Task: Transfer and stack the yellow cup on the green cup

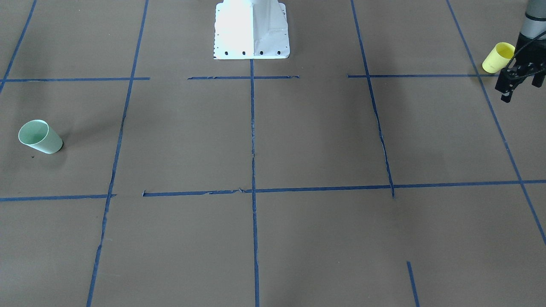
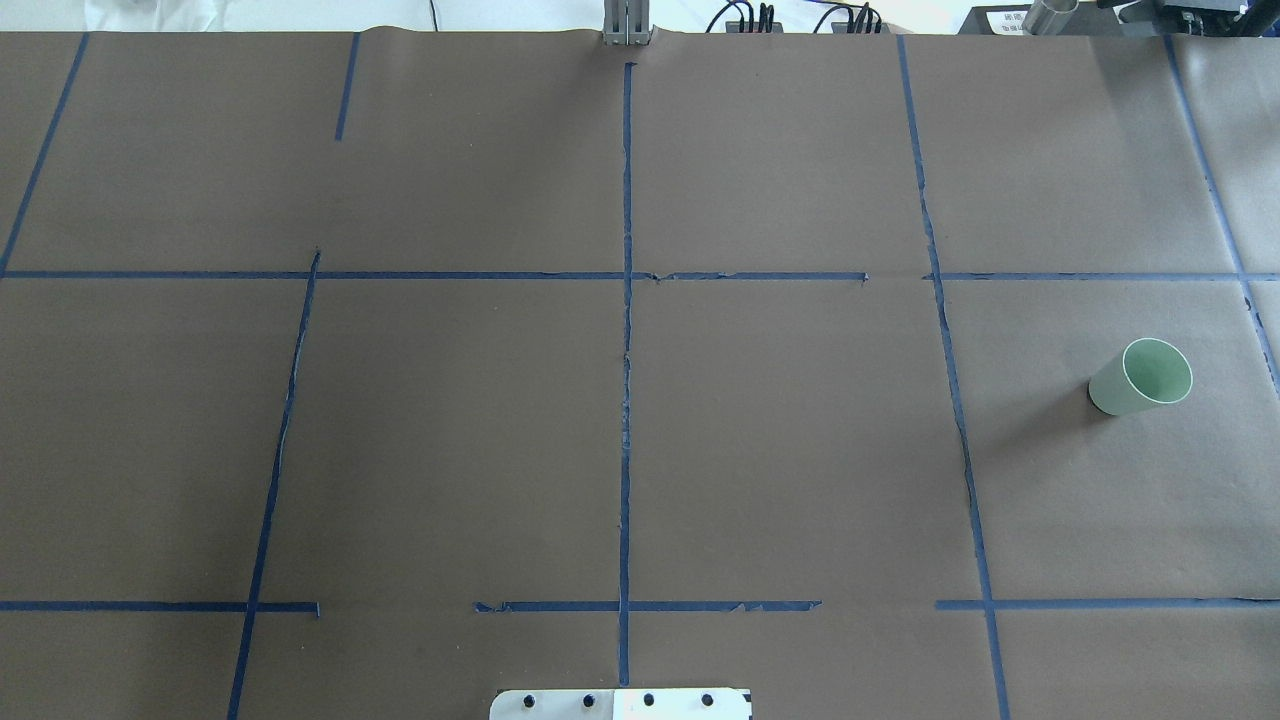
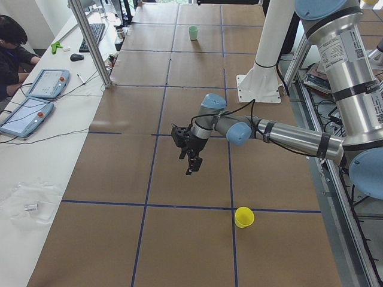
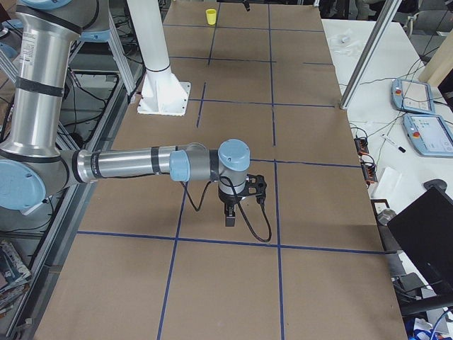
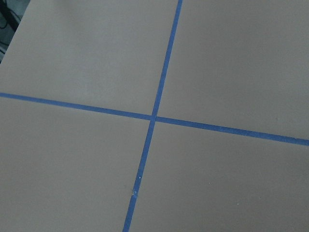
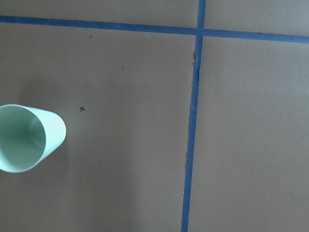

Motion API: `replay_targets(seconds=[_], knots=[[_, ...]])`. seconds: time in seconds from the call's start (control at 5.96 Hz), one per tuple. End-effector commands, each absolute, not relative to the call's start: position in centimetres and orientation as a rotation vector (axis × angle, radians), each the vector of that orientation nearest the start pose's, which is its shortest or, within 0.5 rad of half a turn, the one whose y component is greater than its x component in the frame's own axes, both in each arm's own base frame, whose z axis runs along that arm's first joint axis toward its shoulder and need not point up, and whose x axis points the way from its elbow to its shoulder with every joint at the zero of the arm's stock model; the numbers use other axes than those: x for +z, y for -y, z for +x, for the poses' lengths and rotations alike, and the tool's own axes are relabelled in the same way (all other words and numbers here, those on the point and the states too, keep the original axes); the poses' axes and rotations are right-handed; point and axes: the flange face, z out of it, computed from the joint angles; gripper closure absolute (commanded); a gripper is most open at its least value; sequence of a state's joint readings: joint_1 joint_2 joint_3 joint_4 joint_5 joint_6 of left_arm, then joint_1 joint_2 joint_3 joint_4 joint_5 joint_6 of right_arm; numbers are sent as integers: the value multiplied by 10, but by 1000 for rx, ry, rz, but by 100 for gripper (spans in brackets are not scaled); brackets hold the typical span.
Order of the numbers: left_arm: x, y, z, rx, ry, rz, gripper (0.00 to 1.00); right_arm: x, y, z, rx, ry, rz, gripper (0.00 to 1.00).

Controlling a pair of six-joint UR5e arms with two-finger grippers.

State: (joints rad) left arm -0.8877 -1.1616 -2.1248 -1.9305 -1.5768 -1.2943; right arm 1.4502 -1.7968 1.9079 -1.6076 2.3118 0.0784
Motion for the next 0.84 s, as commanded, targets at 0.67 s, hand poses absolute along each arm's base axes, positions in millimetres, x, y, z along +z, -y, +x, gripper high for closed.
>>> replay_targets(seconds=[0.67], knots=[[598,257,212,-1497,31,413,0,591,406,17,-76,744,15,0]])
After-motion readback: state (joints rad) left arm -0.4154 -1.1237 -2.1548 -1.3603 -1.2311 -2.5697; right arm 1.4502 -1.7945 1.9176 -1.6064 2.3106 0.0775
